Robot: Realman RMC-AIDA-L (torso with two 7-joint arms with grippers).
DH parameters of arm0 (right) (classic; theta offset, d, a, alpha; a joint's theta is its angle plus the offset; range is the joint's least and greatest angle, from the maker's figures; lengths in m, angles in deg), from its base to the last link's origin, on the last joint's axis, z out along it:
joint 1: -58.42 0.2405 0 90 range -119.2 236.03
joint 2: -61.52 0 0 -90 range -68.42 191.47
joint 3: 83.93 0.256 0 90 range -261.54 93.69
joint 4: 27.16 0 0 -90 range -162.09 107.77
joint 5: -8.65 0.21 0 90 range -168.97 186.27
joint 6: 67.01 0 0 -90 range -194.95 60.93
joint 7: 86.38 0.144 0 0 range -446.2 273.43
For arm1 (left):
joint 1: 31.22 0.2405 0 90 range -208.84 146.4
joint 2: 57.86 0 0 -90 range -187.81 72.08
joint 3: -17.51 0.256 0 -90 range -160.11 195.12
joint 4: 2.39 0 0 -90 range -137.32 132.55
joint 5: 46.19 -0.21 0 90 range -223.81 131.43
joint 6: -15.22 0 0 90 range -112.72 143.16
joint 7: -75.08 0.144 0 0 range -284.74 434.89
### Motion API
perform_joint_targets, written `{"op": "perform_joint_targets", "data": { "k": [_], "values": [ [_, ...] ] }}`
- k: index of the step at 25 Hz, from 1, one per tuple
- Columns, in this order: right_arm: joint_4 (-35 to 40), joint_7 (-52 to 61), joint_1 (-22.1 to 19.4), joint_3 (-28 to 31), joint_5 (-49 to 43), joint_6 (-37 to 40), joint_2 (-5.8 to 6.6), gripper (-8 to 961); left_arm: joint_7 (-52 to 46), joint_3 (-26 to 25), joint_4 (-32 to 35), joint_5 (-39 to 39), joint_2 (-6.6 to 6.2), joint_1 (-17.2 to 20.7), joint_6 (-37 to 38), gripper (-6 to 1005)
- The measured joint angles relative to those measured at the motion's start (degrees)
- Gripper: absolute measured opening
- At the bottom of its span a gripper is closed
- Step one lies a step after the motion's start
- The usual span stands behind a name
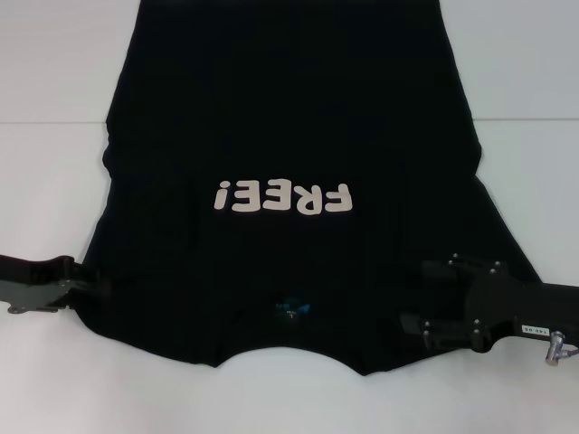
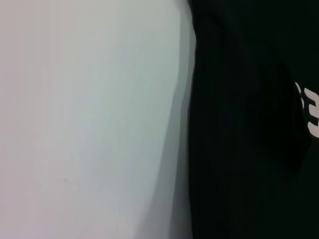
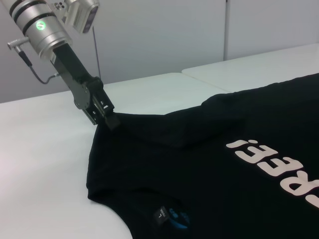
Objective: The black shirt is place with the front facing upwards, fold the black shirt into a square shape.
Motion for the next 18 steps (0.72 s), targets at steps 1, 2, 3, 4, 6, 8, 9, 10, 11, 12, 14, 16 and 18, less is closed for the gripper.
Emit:
{"op": "perform_joint_targets", "data": {
  "k": [1,2,3,4,6,8,9,10,11,12,14,16,18],
  "values": [
    [0.00,0.30,0.00,0.00,0.03,0.00,0.00,898,0.00,0.14,-0.01,-0.05,0.06,-0.03,-0.12,712],
    [0.00,0.62,0.00,0.00,0.03,-0.01,0.00,898,-0.01,0.27,-0.02,-0.09,0.14,-0.06,-0.28,677],
    [0.00,0.75,0.00,0.00,0.04,0.00,0.00,898,0.00,0.33,-0.01,-0.10,0.18,-0.08,-0.47,643],
    [0.00,0.82,0.00,0.00,0.05,0.00,0.00,898,0.04,0.33,-0.01,-0.11,0.23,-0.07,-0.61,608],
    [0.00,0.86,-0.06,0.00,0.06,0.06,0.00,898,0.07,0.27,-0.01,-0.12,0.24,-0.07,-0.89,539],
    [0.00,0.92,-0.13,0.00,0.06,0.08,0.00,898,0.15,0.09,-0.11,-0.05,0.20,-0.04,-0.96,452],
    [0.00,0.99,-0.16,0.00,0.06,0.08,0.00,898,0.19,-0.02,-0.20,0.06,0.16,-0.01,-0.96,399],
    [0.00,1.12,-0.18,0.00,0.06,0.09,0.00,898,0.24,-0.01,-0.25,0.07,0.13,0.00,-0.97,347],
    [0.05,1.45,-0.19,0.00,0.06,0.09,0.00,898,0.26,0.02,-0.27,0.05,0.11,0.00,-1.00,294],
    [0.16,1.95,-0.19,0.00,0.04,0.09,0.00,898,0.30,0.08,-0.25,0.01,0.11,0.03,-1.02,242],
    [0.51,3.44,-0.18,0.00,-0.11,0.10,0.10,898,0.47,0.13,-0.10,-0.01,0.15,0.08,-1.04,107],
    [1.57,6.86,-0.20,-0.01,-0.36,0.29,0.40,898,0.90,0.06,-0.09,0.13,0.18,0.12,-1.04,37],
    [4.07,12.33,-0.36,-0.14,-1.31,0.89,0.63,898,1.29,-0.07,-0.13,0.19,0.17,0.15,-1.04,32]
  ]
}}
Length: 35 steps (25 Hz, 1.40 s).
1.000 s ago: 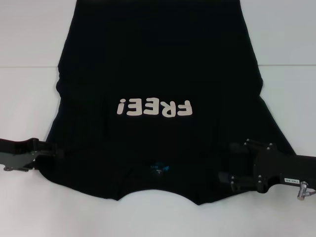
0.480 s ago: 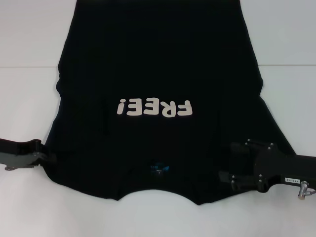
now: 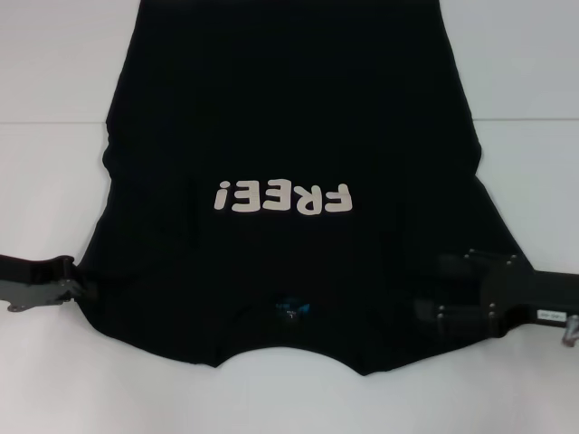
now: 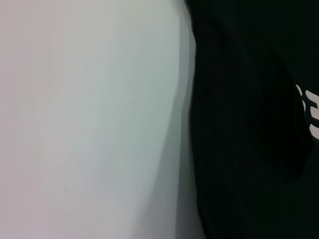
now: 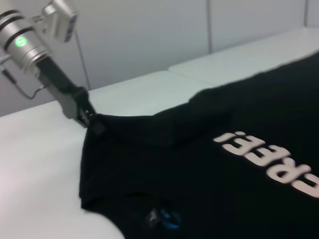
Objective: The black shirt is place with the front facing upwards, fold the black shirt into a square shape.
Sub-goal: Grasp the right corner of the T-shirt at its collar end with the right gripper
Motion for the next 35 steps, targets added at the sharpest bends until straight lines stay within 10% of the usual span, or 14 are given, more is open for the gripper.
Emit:
{"op": "perform_joint_targets", "data": {
  "k": [6,13,35],
  "values": [
    [18.06,31.58,0.27,0.05,-10.16,7.80,1.65,898,0.39,0.12,0.06,0.08,0.00,0.01,0.10,27],
    [25.36,68.06,8.45,3.94,-29.04,20.24,6.97,897,1.19,-0.04,0.20,0.63,-0.33,-0.24,0.58,27],
    [12.40,67.92,13.90,3.26,-43.06,6.08,5.60,886,2.87,-0.14,0.24,0.75,0.16,-0.95,1.34,27]
  ]
}}
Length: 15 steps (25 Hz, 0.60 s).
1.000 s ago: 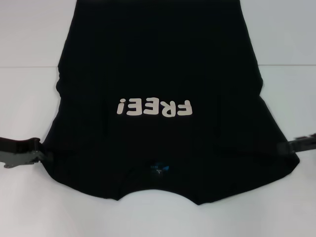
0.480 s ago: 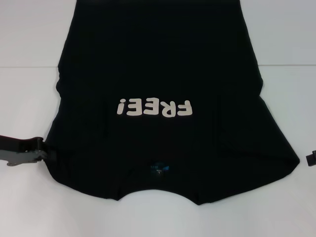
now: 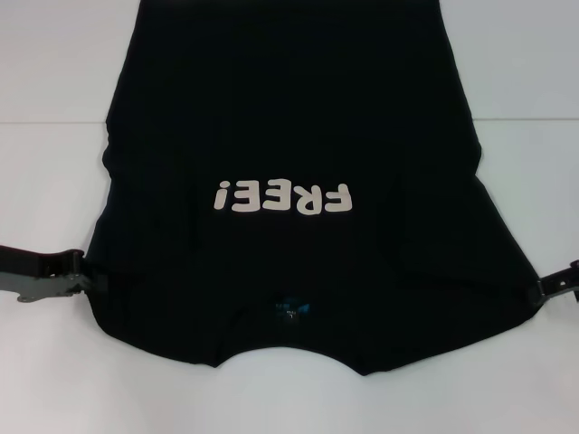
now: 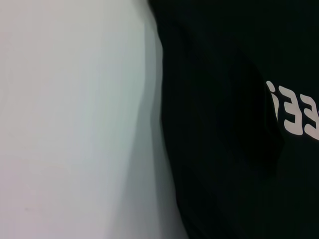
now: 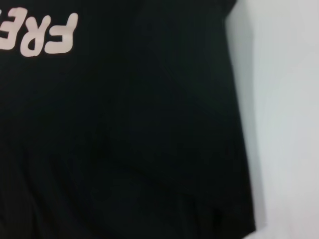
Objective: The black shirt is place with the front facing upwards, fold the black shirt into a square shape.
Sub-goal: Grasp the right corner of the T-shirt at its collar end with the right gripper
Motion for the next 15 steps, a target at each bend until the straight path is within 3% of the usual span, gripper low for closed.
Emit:
{"op": "perform_joint_targets", "data": {
  "k": [15],
  "values": [
    [-6.40,-0.34,2.34,-2.87,-0.39,-8.15,-0.66,887,0.40,-0.02,-0.01,0.77,0.09,0.39,0.17,26]
  ]
}}
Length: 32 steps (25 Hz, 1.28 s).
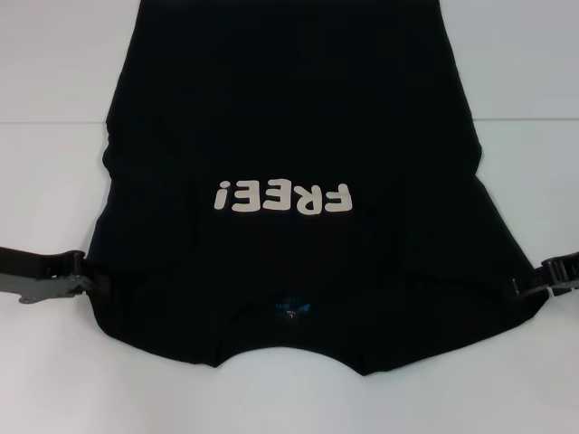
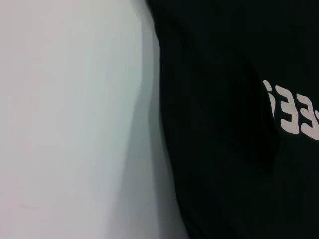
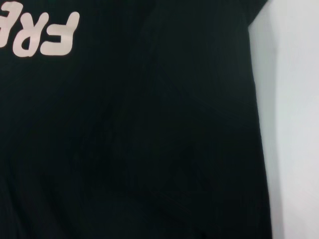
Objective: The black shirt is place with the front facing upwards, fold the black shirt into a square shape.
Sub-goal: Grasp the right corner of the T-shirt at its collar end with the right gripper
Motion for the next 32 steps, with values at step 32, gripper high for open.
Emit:
{"op": "perform_joint_targets", "data": {
  "k": [32],
  "values": [
    [-1.88,-0.46,2.54,-2.10,0.39,0.31,-1.83,877,0.82,-0.06,0.00,0.99,-0.09,0.06,0.54,27]
  ]
}}
